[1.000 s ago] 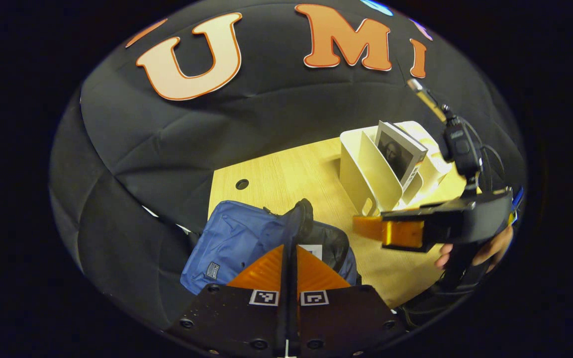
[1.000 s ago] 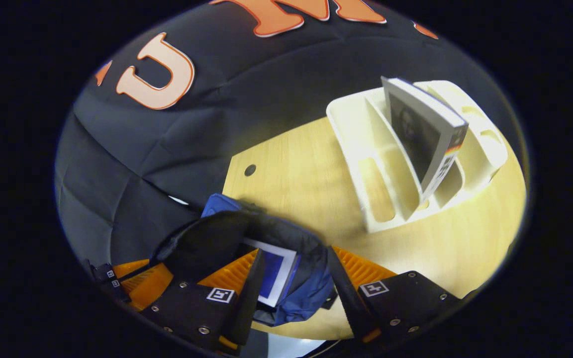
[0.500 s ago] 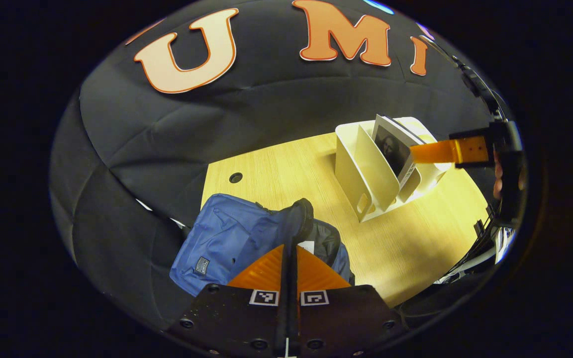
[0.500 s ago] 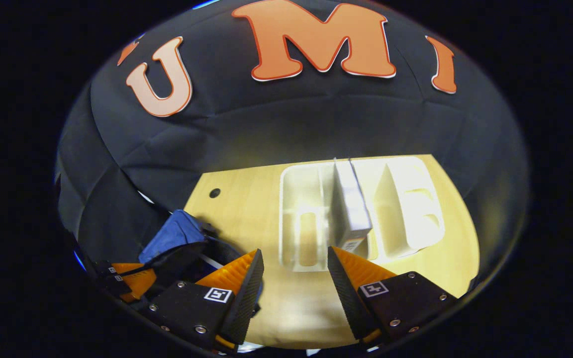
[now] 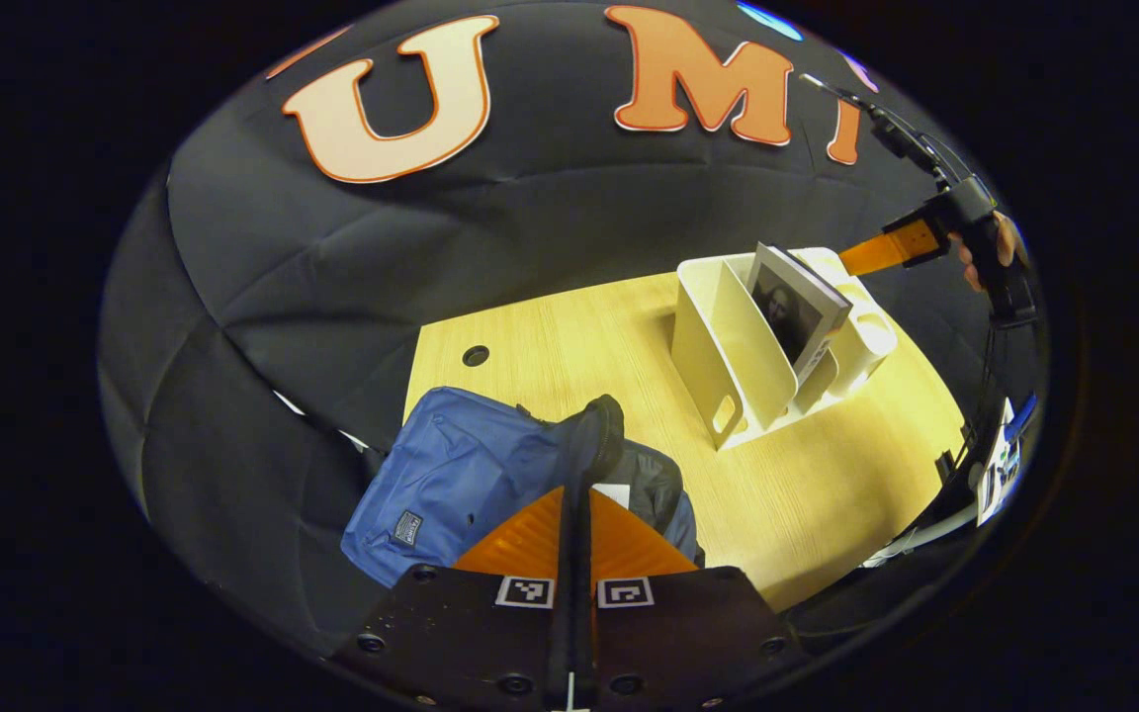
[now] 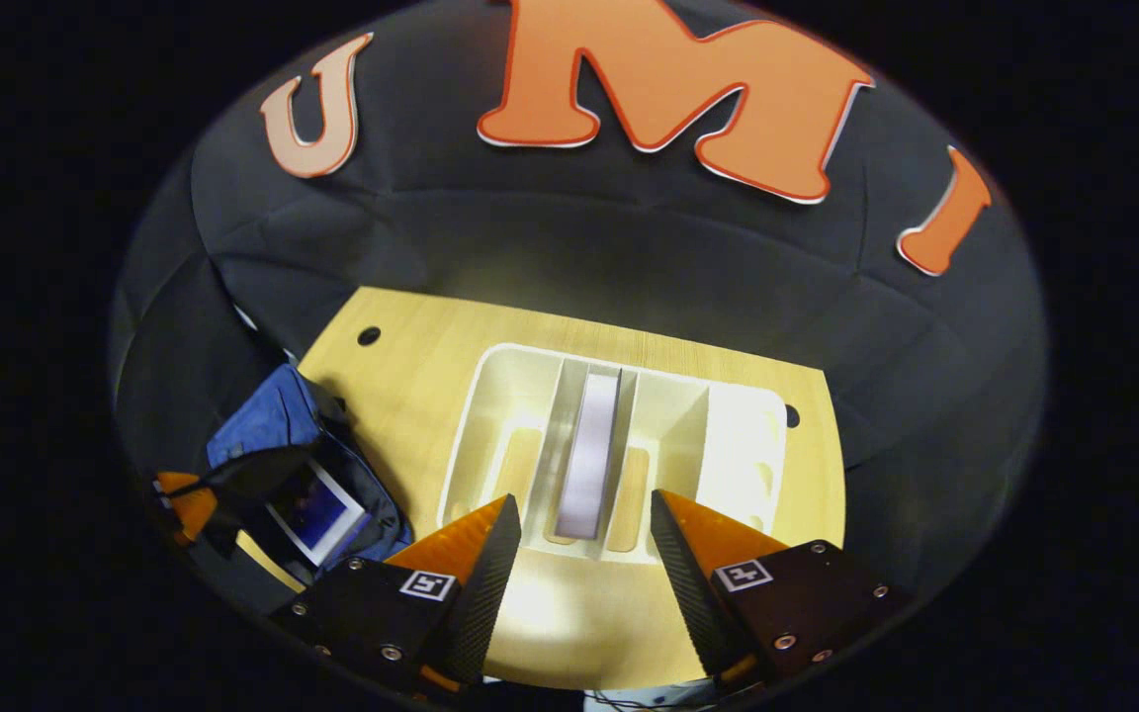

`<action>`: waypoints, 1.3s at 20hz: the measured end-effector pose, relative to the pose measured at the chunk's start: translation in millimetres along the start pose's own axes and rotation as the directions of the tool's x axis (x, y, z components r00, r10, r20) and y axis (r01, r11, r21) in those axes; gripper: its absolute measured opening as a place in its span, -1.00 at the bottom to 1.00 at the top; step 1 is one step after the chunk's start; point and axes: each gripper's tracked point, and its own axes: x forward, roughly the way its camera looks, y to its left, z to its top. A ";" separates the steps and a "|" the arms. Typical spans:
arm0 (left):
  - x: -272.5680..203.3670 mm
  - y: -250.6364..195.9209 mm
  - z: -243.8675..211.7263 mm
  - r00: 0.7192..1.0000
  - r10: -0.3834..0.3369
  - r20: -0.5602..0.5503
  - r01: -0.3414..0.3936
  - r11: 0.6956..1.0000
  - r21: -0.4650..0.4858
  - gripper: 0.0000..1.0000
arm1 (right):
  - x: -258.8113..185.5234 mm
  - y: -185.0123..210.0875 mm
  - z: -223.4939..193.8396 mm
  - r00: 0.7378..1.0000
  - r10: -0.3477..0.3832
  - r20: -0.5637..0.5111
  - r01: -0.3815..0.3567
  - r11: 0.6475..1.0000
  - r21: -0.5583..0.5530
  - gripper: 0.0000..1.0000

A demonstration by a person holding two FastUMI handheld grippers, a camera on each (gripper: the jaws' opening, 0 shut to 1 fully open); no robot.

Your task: Open the schoolbag, grab two books from the bookshelf and put them into the schoolbag.

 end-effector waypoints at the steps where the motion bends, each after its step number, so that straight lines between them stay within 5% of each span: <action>1: -0.8 3.4 1.4 1.000 0.003 0.003 -0.003 1.000 -0.008 -0.88 | 9.0 0.4 1.8 1.000 0.002 -0.029 -0.002 1.000 -0.015 0.60; 2: -1.3 6.5 2.5 1.000 0.005 0.006 -0.005 1.000 -0.014 -1.00 | 18.1 3.4 2.5 0.998 0.013 -0.061 -0.014 1.000 -0.017 0.60; 7: -2.7 13.9 -5.3 1.000 -0.002 0.006 0.002 0.999 -0.046 -0.87 | 64.6 7.8 -2.2 0.982 0.020 -0.189 -0.022 1.000 -0.010 0.61; 11: -1.6 16.4 -7.3 1.000 0.004 0.009 -0.003 0.998 -0.055 -0.96 | 94.5 12.0 -10.1 0.954 0.045 -0.296 -0.037 0.999 0.034 0.54; 16: 1.1 12.8 -8.5 1.000 -0.009 0.006 0.009 0.998 -0.069 -1.00 | 111.6 12.8 -15.2 0.929 0.051 -0.365 -0.038 0.998 0.044 0.05; 17: 0.8 12.0 -10.0 1.000 -0.011 0.004 0.012 0.997 -0.074 -0.96 | 115.4 15.8 -15.8 0.929 0.053 -0.366 -0.035 0.998 0.055 0.10; 19: 4.1 10.6 -11.2 1.000 -0.015 0.000 0.015 0.997 -0.077 -0.96 | 115.0 14.7 -17.0 0.924 0.058 -0.378 -0.030 0.996 0.079 -0.33; 26: 6.4 10.0 -12.0 1.000 -0.019 -0.002 0.019 0.997 -0.071 -0.96 | 84.1 5.7 -9.2 0.930 0.126 -0.344 -0.083 0.987 0.138 -0.35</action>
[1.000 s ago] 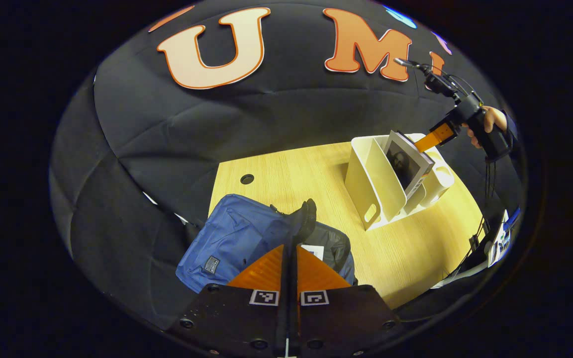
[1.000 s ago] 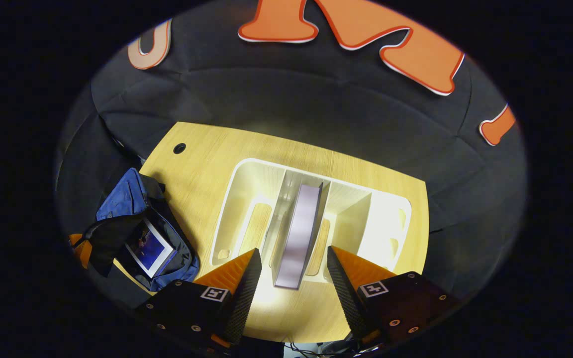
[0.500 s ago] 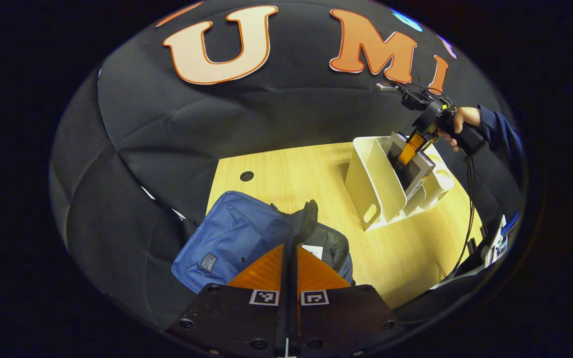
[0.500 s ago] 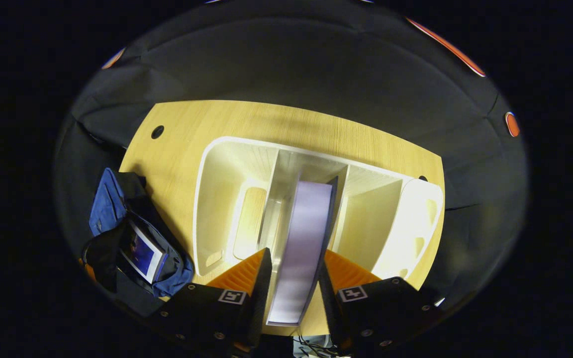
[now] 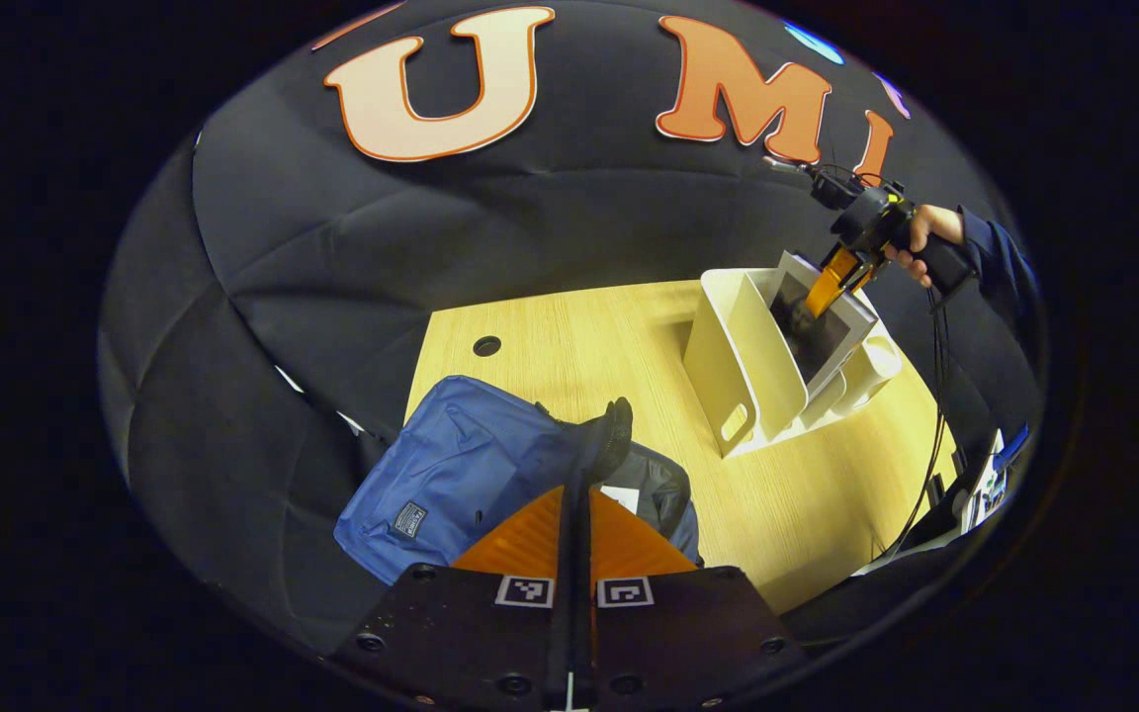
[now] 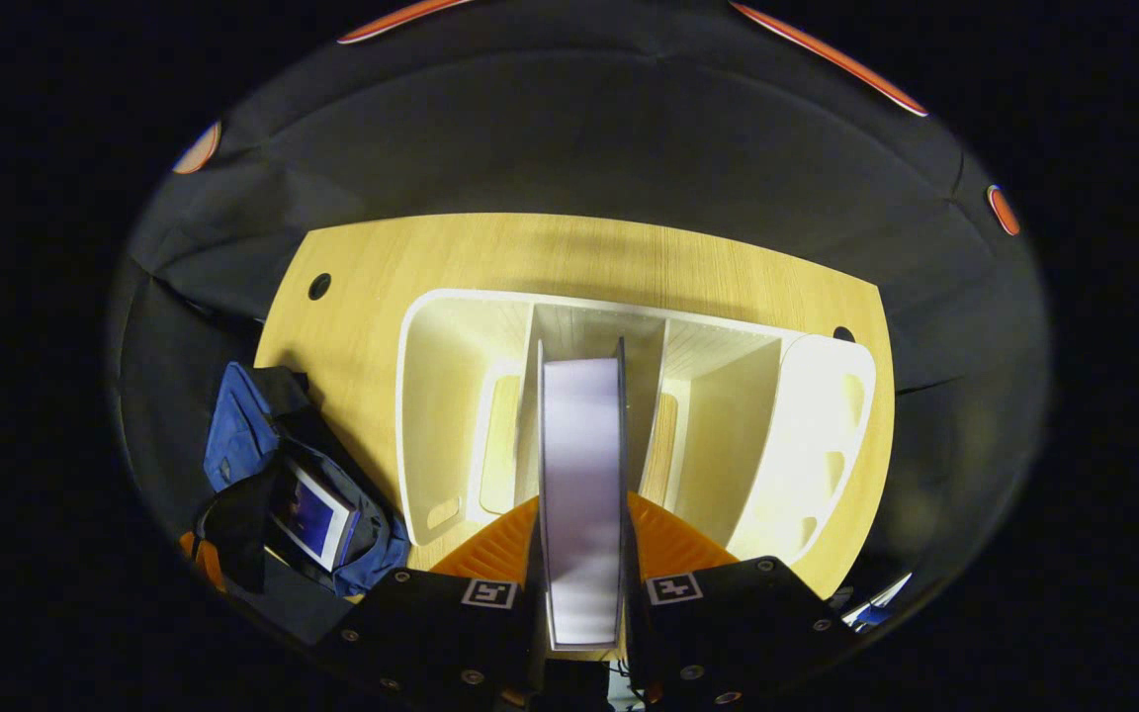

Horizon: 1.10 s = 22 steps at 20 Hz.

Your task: Open the schoolbag, grab two books from the bookshelf and put them into the schoolbag.

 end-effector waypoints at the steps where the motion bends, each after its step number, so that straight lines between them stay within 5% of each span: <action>1: -0.5 -0.8 0.6 1.000 -0.003 0.001 0.003 1.000 0.001 -0.96 | -8.6 0.6 -2.5 1.000 0.015 0.008 -0.015 1.000 -0.008 -0.35; 11: 0.6 -12.8 -4.9 1.000 -0.024 -0.008 0.024 1.000 0.009 -0.96 | -129.1 -9.6 -23.4 0.973 0.124 0.197 -0.110 0.991 -0.080 -0.36; 12: 0.5 -12.7 -6.2 1.000 -0.023 -0.009 0.023 1.000 0.014 -0.96 | -139.1 -11.1 -27.7 0.969 0.133 0.209 -0.117 0.989 -0.086 -0.55; 13: -0.3 -12.9 -6.3 1.000 -0.023 -0.011 0.023 1.000 0.019 -0.96 | -147.9 -12.1 -32.8 0.965 0.143 0.219 -0.125 0.988 -0.092 -0.38; 22: 1.1 -16.4 -5.2 1.000 -0.019 -0.021 0.020 0.999 0.042 -0.96 | -193.9 12.7 -72.0 0.911 0.284 0.300 -0.266 0.959 -0.100 -0.38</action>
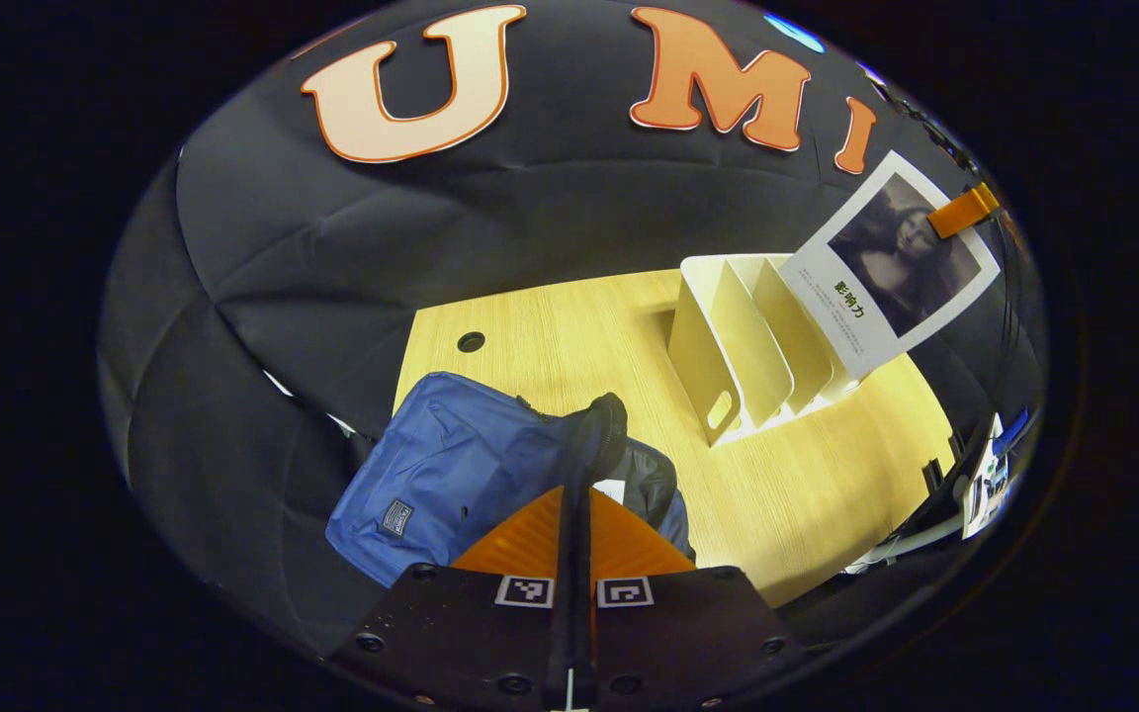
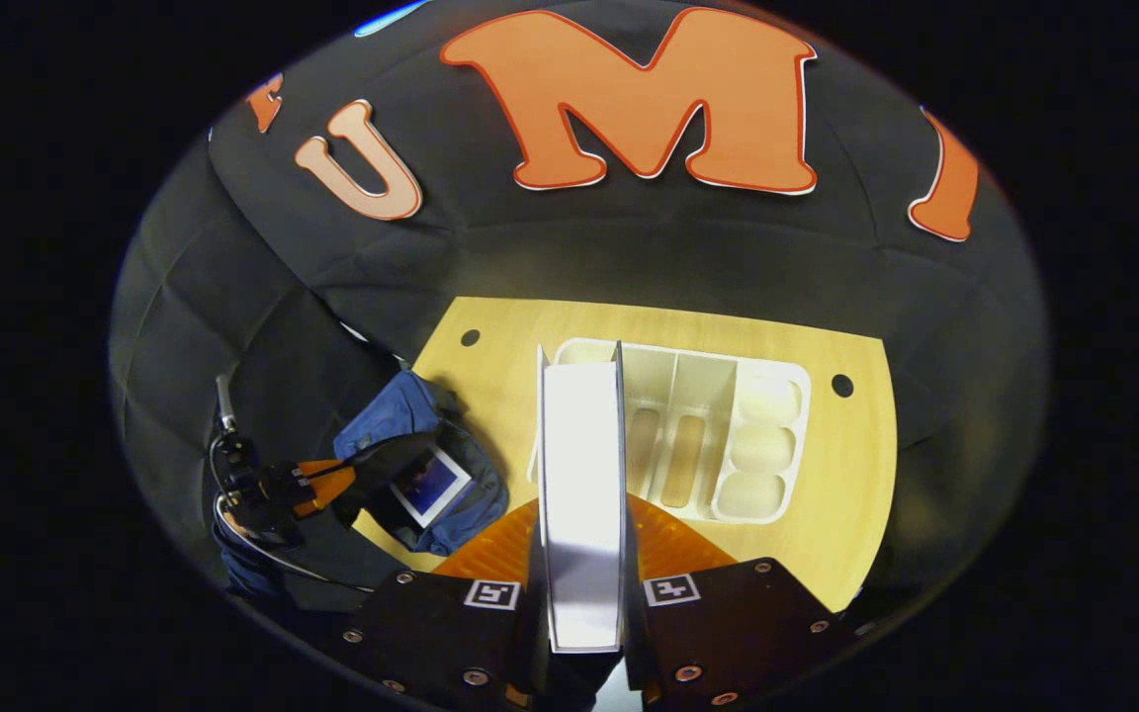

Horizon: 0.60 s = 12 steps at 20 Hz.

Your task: Open the schoolbag, grab two books from the bookshelf and put them into the schoolbag.

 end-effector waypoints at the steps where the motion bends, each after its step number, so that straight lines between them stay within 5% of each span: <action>1: -0.1 -0.9 0.1 1.000 0.003 0.001 -0.003 1.000 0.003 -0.96 | 3.8 10.9 -9.1 1.000 0.024 0.004 -0.024 1.000 0.010 -0.38; 7: 1.6 -3.2 -5.6 1.000 0.002 -0.003 -0.002 1.000 0.022 -0.96 | 45.2 72.4 -82.4 0.980 0.193 -0.047 -0.188 0.977 0.096 -0.38; 12: -0.9 -8.5 -7.7 1.000 -0.001 -0.008 0.001 0.999 0.041 -0.96 | 72.9 102.8 -98.8 0.968 0.247 -0.048 -0.238 0.960 0.146 -0.39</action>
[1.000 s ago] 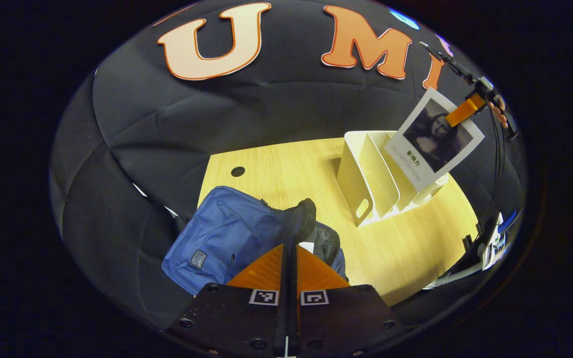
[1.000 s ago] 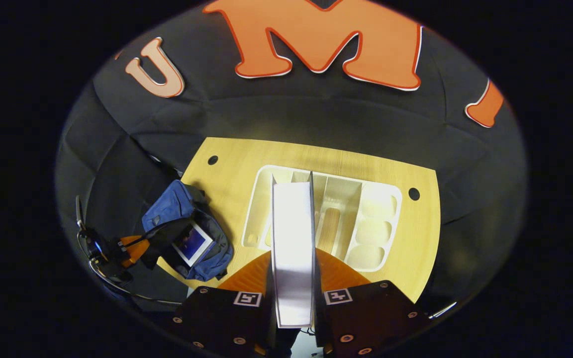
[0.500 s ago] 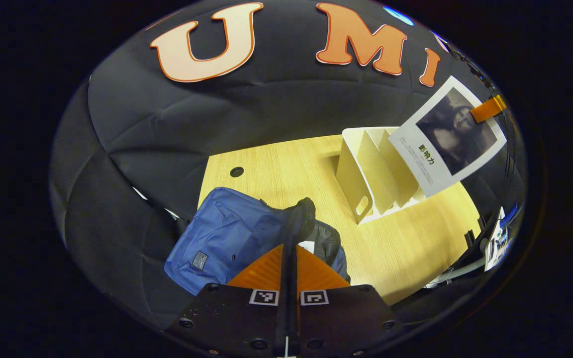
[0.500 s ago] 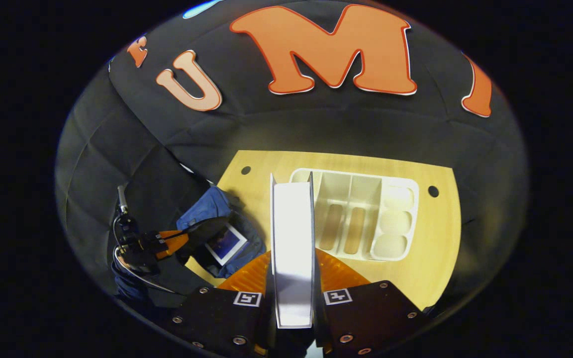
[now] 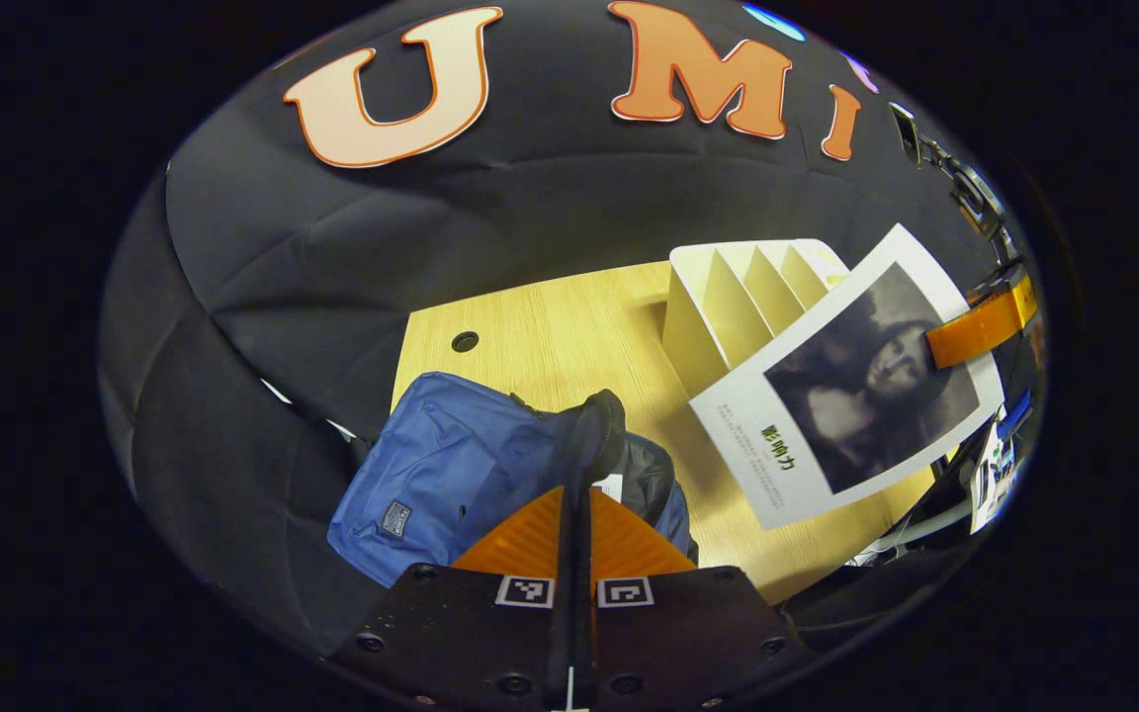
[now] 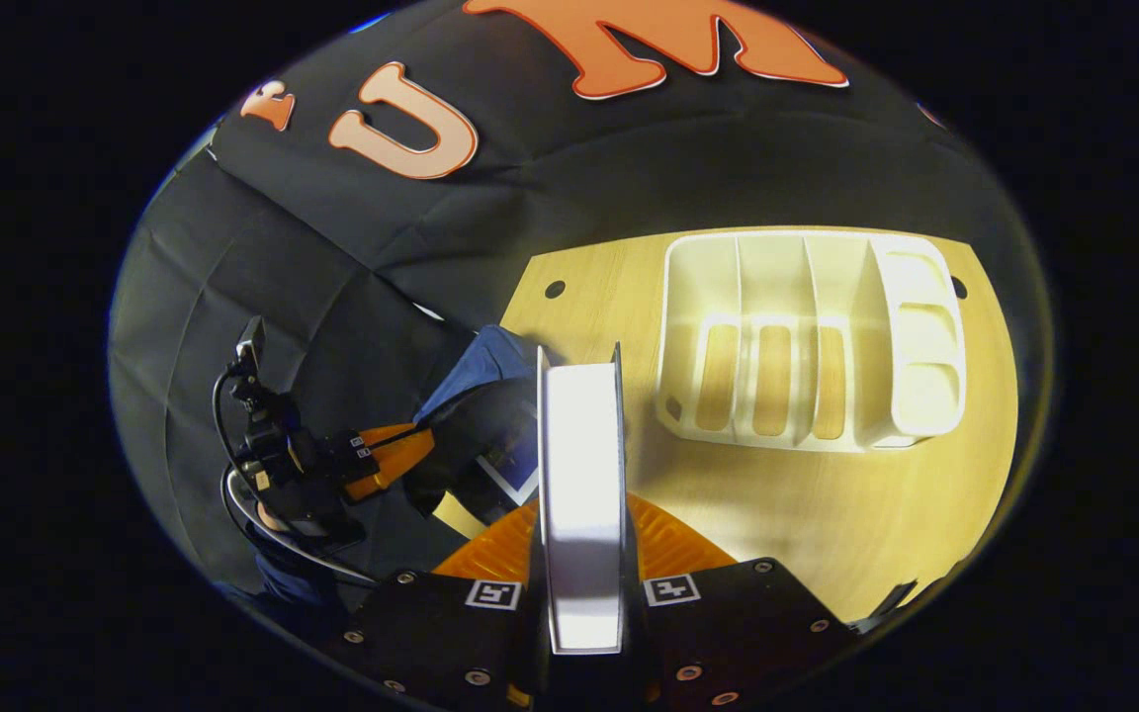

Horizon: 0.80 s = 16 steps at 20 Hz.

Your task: Open the schoolbag, grab two books from the bookshelf and put them into the schoolbag.

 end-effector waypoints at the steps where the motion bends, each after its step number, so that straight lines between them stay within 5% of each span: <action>1: 0.8 -0.9 -1.1 1.000 0.000 0.001 0.000 1.000 0.002 -0.96 | 7.0 4.1 -2.3 1.000 0.010 0.001 -0.010 1.000 0.008 -0.39; 8: -1.3 -1.9 -5.9 1.000 0.001 0.002 -0.001 1.000 0.019 -0.96 | 72.3 26.9 -20.0 0.992 0.124 0.022 -0.126 0.974 0.187 -0.41; 16: -0.1 -9.4 -12.3 1.000 -0.008 -0.006 0.008 0.998 0.057 -0.96 | 147.9 42.1 -39.3 0.977 0.196 0.089 -0.215 0.883 0.418 -0.41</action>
